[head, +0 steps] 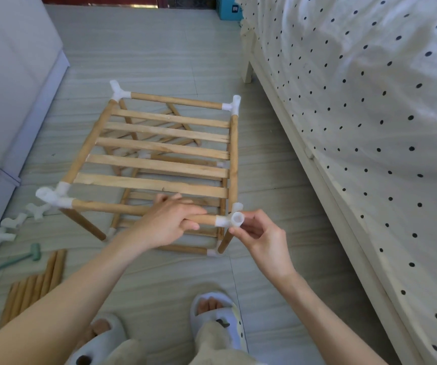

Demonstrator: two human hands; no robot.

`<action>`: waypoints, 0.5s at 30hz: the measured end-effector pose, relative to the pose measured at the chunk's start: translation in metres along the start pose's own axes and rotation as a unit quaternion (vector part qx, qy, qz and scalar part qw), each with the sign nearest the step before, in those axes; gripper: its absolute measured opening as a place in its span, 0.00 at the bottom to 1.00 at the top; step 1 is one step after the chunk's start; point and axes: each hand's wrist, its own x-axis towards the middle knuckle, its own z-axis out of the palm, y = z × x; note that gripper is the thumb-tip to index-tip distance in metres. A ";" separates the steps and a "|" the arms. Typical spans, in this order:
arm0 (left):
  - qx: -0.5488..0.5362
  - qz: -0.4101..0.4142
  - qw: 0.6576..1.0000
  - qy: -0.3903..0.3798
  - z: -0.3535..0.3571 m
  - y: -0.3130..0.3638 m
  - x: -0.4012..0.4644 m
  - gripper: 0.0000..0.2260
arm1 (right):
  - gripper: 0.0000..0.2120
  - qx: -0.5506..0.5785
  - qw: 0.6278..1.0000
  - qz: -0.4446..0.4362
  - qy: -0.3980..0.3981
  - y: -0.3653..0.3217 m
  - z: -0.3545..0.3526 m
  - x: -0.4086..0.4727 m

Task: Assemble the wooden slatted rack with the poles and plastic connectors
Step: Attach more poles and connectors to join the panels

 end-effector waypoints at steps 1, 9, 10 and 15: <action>0.018 -0.015 1.000 -0.009 -0.003 -0.009 -0.005 0.15 | 0.14 0.006 1.000 0.004 -0.028 0.000 0.005 -0.004; 0.071 -0.110 0.991 0.017 -0.009 -0.041 -0.045 0.17 | 0.09 0.199 0.955 0.191 -0.113 -0.011 0.043 0.020; 0.060 -0.100 0.993 0.023 -0.005 -0.037 -0.049 0.21 | 0.12 0.197 0.950 0.218 -0.109 -0.012 0.047 0.025; 0.029 -0.062 0.996 0.049 0.011 -0.017 -0.056 0.46 | 0.25 0.134 0.949 0.269 -0.093 -0.014 0.060 0.046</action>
